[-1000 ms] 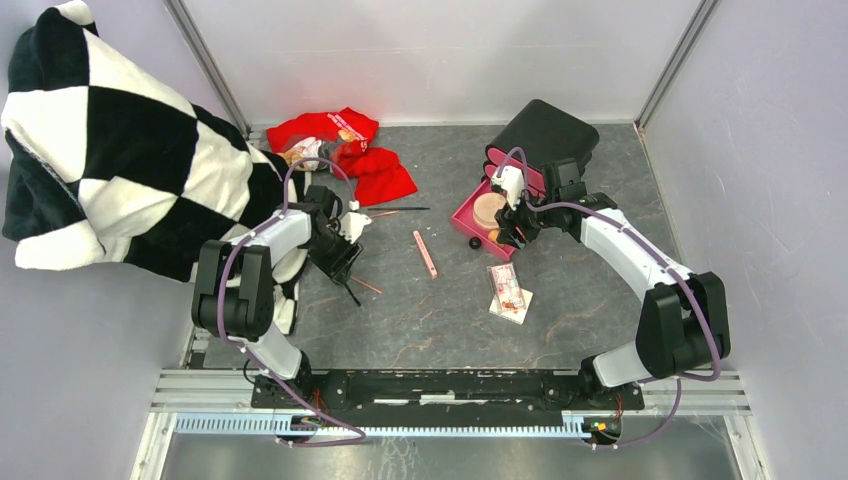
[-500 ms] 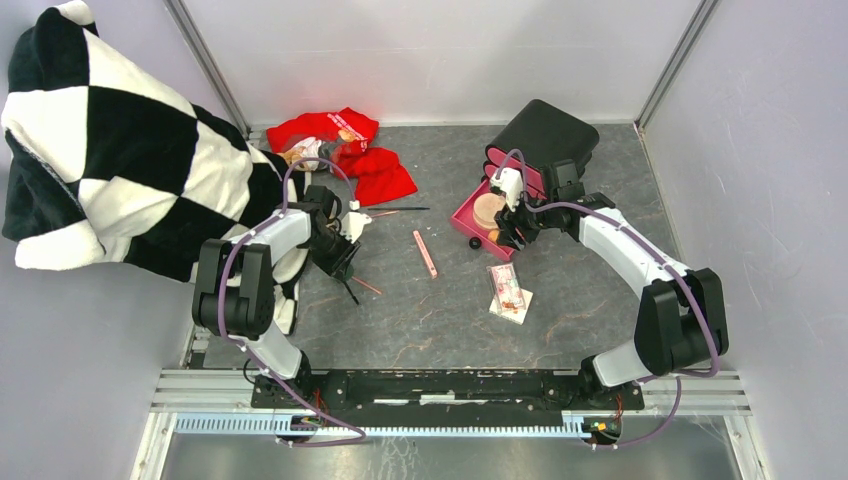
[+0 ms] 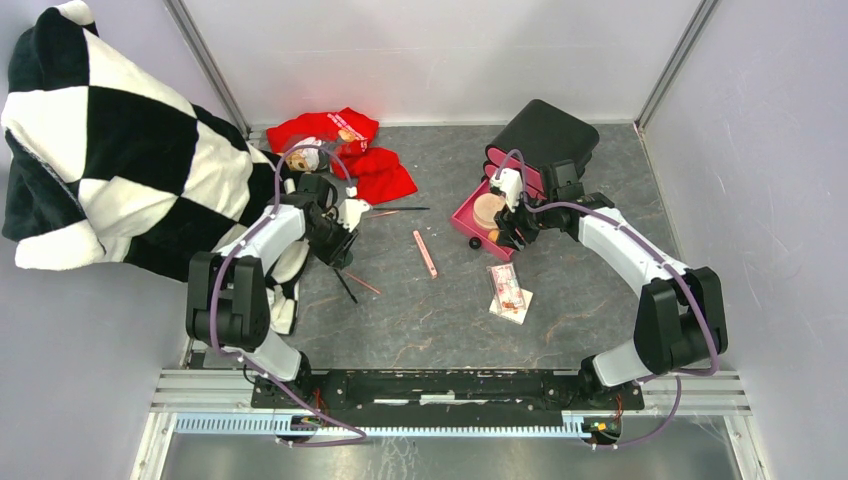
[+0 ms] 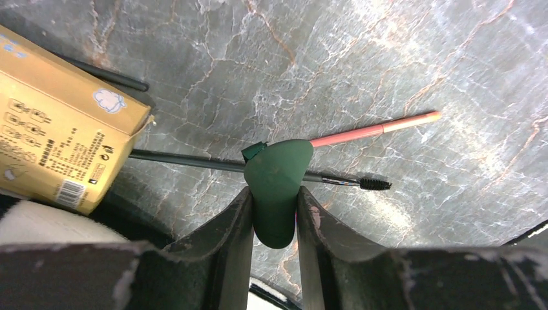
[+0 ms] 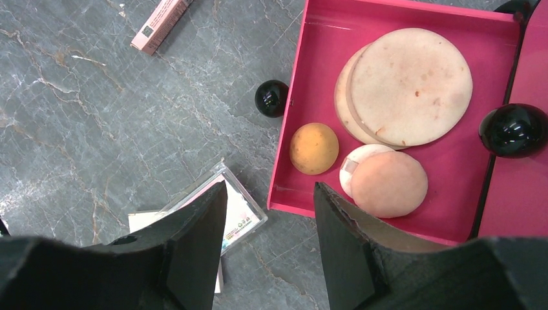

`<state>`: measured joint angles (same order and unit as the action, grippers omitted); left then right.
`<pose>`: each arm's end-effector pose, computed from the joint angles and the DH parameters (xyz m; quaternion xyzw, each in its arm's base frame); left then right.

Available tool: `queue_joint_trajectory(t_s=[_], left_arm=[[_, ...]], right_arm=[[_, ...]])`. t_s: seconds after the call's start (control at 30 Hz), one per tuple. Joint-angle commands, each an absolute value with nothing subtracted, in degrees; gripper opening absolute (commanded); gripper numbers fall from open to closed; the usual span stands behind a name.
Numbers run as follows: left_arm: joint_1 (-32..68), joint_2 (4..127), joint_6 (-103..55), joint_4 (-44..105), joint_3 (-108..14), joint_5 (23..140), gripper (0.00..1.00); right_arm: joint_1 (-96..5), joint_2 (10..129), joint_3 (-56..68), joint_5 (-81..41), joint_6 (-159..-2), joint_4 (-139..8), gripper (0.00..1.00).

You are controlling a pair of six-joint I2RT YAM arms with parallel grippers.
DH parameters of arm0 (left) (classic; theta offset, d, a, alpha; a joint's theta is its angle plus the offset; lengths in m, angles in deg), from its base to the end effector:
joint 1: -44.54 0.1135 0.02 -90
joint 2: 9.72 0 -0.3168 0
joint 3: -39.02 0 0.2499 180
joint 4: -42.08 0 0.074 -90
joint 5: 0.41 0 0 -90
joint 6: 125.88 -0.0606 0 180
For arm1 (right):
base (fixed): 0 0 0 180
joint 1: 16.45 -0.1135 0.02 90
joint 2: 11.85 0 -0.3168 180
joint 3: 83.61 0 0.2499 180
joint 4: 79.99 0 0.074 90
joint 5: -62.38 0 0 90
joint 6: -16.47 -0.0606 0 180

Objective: Organize the makeup
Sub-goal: Pick up the makeup tool from the center of the board.

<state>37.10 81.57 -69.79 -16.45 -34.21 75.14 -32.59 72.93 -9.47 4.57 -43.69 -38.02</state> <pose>0.2910 -0.0533 0.2237 0.3616 0.9166 -0.0951 0.1414 0.2916 0.1180 0.2833 -0.4373 0.8031 0.2240 0.3371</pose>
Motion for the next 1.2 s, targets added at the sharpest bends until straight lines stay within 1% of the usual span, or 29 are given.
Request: queue_joint_trajectory(t_s=[0.0,0.1,0.23,0.33,0.47,0.63,0.77,0.93,1.03,1.17], left_arm=[[37.42,78.79,-69.32,-18.17,-37.11,70.51,0.37],[37.21,77.83,-69.4,-18.23,-37.65,65.32,0.37],[35.97,76.55,-68.4,-16.24,-38.16,55.56,0.4],[33.09,75.65,-65.99,-12.75,-38.24,51.47,0.4],[26.33,74.18,-63.07,-7.19,-38.25,51.92,0.4],[18.46,72.84,-60.24,-0.63,-38.57,51.6,0.41],[15.04,72.7,-57.71,3.0,-39.26,50.6,0.42],[13.34,72.06,-54.51,7.9,-38.1,50.45,0.42],[12.46,71.3,-53.89,9.97,-37.05,51.15,0.42],[11.69,70.51,-53.47,11.65,-35.87,52.25,0.42]], right_arm=[[-32.81,73.15,-9.25,6.37,-43.13,-38.05,0.58],[-32.99,73.32,-9.26,9.87,-42.86,-38.06,0.58],[-33.72,74.22,-8.71,19.9,-42.86,-37.88,0.59],[-34.81,75.46,-7.35,26.11,-43.1,-38.06,0.6],[-37.51,77.31,-4.68,30.47,-44.61,-38.83,0.63],[-40.97,78.31,-4.47,34.21,-50.37,-45.84,0.63],[-43.26,78.63,-5.75,35.44,-54.03,-51.61,0.63],[-44.27,79.17,-8.12,36.0,-59.23,-57.99,0.63],[-44.49,80.09,-8.56,36.66,-62.57,-61.28,0.61],[-44.62,81.23,-8.54,38.52,-66.1,-64.42,0.53]])
